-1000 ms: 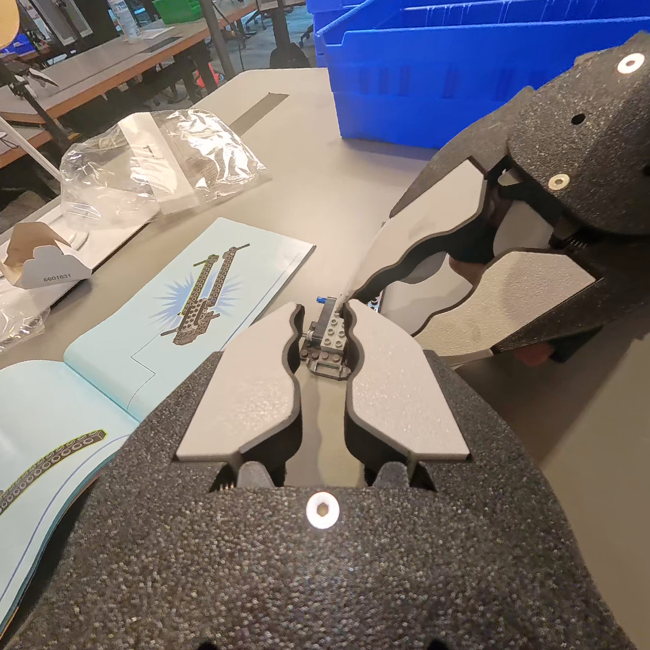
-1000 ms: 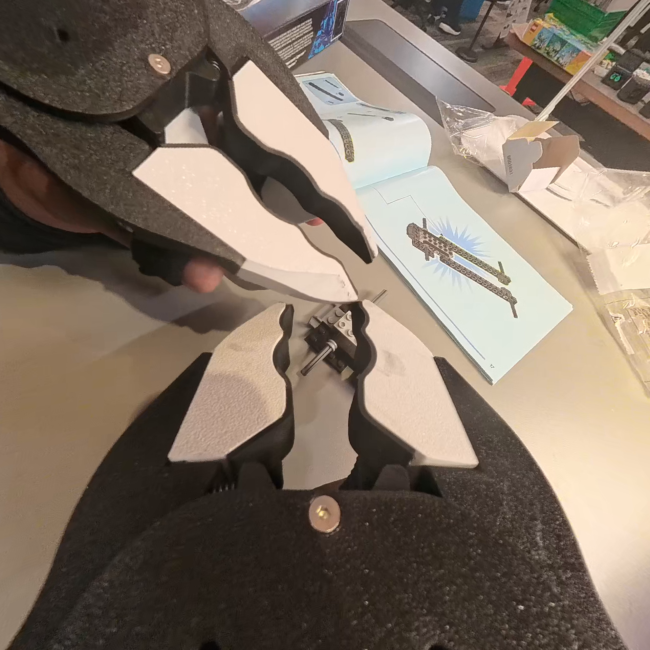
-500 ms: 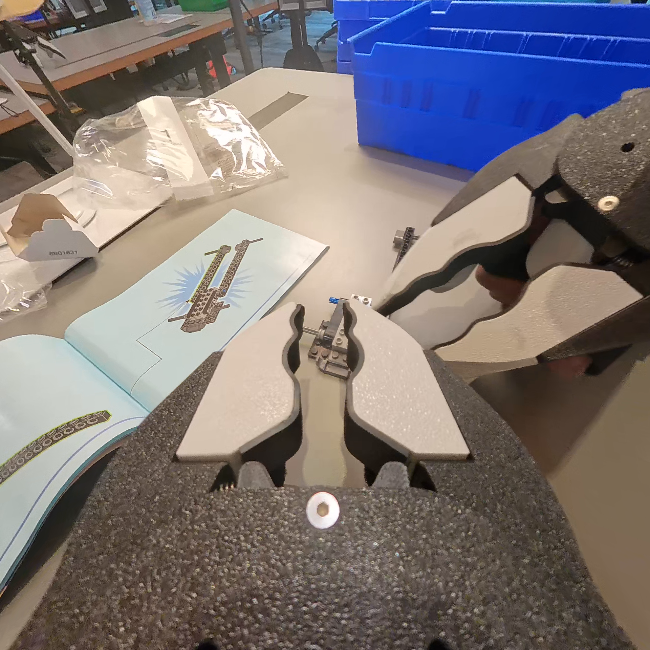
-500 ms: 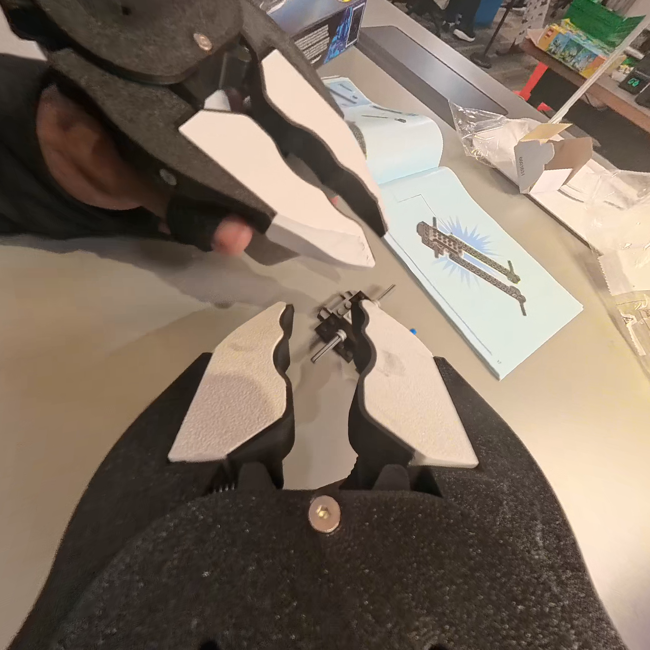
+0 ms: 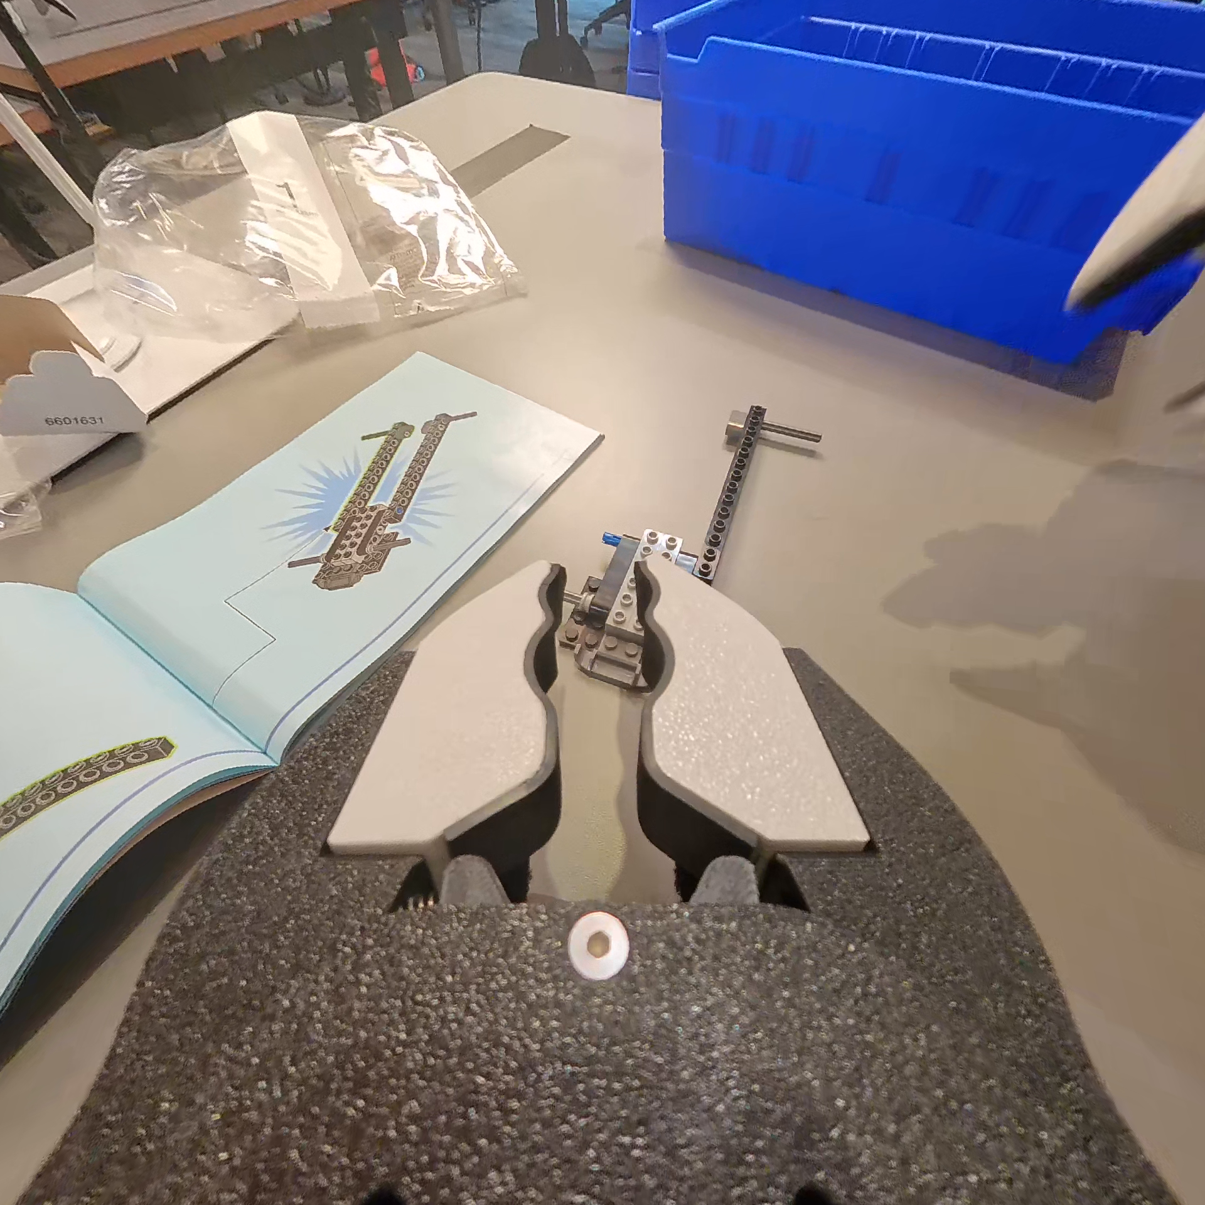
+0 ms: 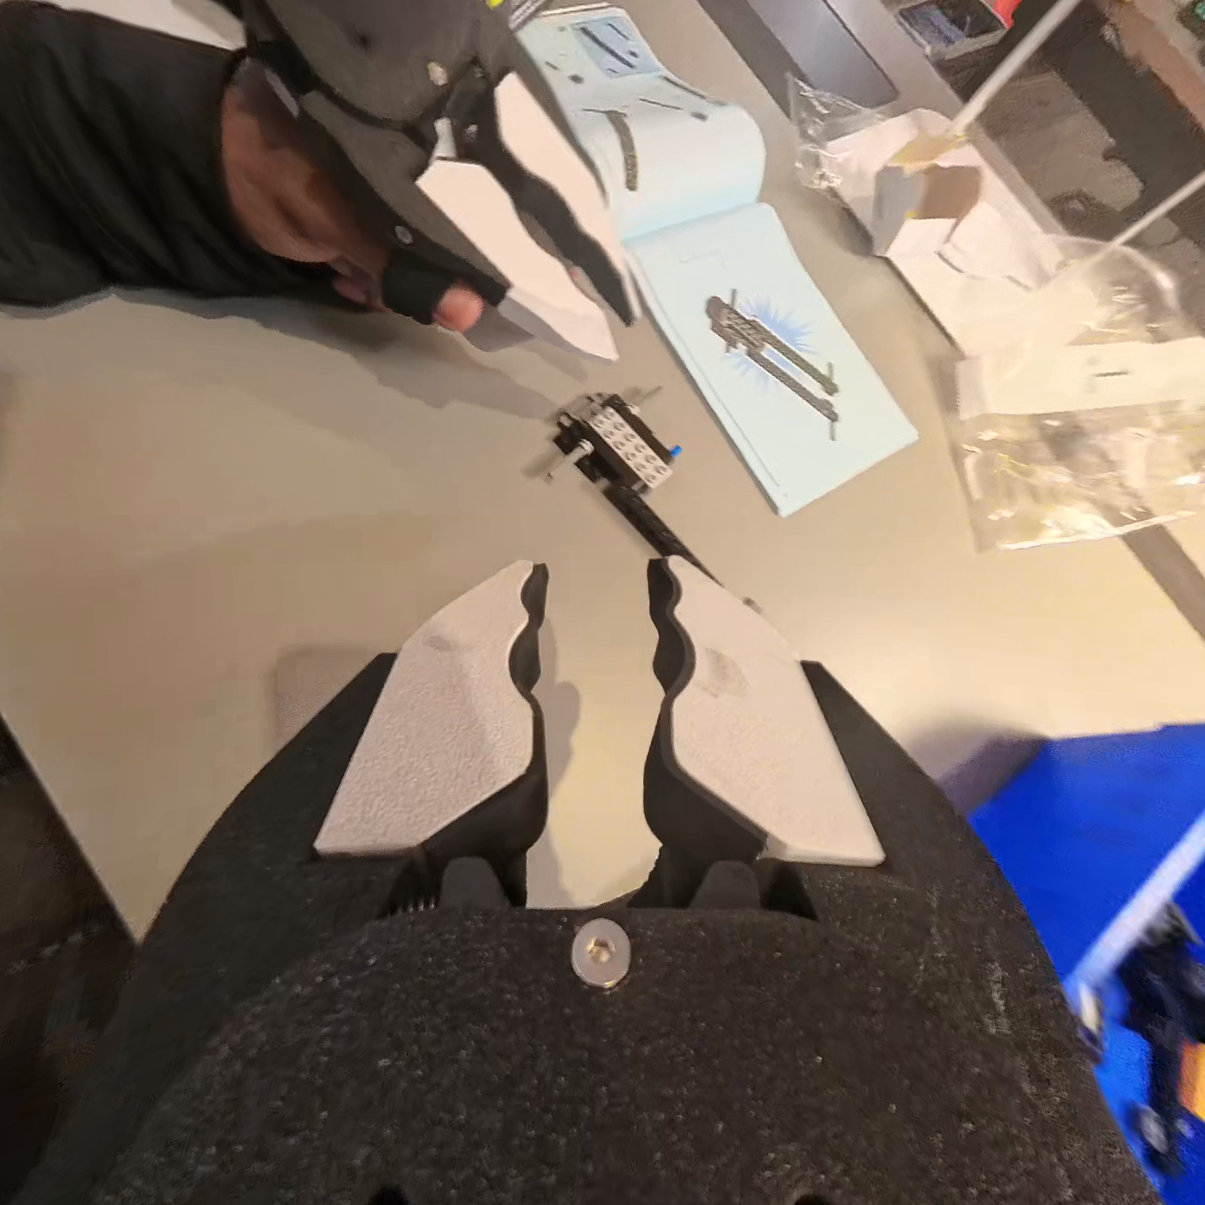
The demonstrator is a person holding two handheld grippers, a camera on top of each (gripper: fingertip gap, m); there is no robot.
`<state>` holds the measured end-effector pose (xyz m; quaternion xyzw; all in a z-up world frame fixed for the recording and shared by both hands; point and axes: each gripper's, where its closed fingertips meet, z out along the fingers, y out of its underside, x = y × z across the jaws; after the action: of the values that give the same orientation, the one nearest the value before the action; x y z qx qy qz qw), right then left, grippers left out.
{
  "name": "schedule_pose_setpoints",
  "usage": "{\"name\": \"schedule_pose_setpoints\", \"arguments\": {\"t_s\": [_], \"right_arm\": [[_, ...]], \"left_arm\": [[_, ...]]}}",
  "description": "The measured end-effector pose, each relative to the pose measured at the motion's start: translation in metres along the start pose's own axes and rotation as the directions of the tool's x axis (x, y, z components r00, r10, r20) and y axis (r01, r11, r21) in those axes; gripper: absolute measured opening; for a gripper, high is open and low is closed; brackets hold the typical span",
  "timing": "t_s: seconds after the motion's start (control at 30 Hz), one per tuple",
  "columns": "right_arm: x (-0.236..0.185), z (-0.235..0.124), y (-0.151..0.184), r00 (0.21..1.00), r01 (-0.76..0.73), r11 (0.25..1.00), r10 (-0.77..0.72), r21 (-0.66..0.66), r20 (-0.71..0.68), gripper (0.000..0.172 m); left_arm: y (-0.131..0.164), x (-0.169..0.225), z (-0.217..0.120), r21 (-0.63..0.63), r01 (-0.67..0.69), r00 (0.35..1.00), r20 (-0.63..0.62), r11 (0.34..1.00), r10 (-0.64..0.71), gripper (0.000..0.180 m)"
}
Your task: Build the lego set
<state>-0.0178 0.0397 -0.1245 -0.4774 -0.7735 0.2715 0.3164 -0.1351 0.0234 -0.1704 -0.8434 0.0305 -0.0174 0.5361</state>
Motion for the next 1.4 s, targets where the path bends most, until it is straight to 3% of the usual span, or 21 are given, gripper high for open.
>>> {"name": "schedule_pose_setpoints", "arguments": {"t_s": [0.2,0.37,0.47,0.63,0.87,0.97,1.13,1.4], "right_arm": [[0.084,-0.069,0.016,0.992,0.009,0.993,-0.025,-0.122,-0.124,0.031],[0.198,-0.123,0.095,0.956,-0.107,0.939,0.006,-0.328,-0.294,0.033],[0.236,-0.140,0.142,0.957,-0.160,0.900,0.041,-0.405,-0.287,0.033],[0.253,-0.127,0.180,0.980,-0.134,0.864,0.043,-0.484,-0.195,0.038],[0.275,-0.091,0.190,0.990,-0.066,0.835,-0.014,-0.547,-0.141,0.036],[0.288,-0.083,0.210,0.986,-0.109,0.759,0.002,-0.642,-0.165,0.034],[0.291,-0.076,0.254,0.992,-0.086,0.563,-0.030,-0.822,-0.125,0.032],[0.295,-0.053,0.272,0.992,-0.129,0.473,0.055,-0.872,-0.117,0.030]], "left_arm": [[-0.001,-0.002,-0.001,0.006,0.013,1.000,0.003,1.000,-0.013,0.021],[0.000,-0.001,0.000,0.000,0.013,1.000,-0.001,1.000,-0.013,0.021],[0.000,-0.002,0.000,-0.002,0.022,1.000,-0.010,1.000,-0.022,0.021],[0.002,0.000,0.001,-0.014,0.021,0.999,-0.032,1.000,-0.022,0.021],[0.007,-0.001,0.006,-0.058,-0.068,0.998,-0.007,0.996,0.068,0.021],[0.008,-0.005,0.009,-0.075,-0.071,0.997,0.021,0.995,0.073,0.021],[0.008,-0.005,0.010,-0.079,-0.082,0.996,0.024,0.994,0.084,0.021],[0.010,0.005,0.009,-0.083,-0.159,0.987,0.010,0.984,0.161,0.021]]}}
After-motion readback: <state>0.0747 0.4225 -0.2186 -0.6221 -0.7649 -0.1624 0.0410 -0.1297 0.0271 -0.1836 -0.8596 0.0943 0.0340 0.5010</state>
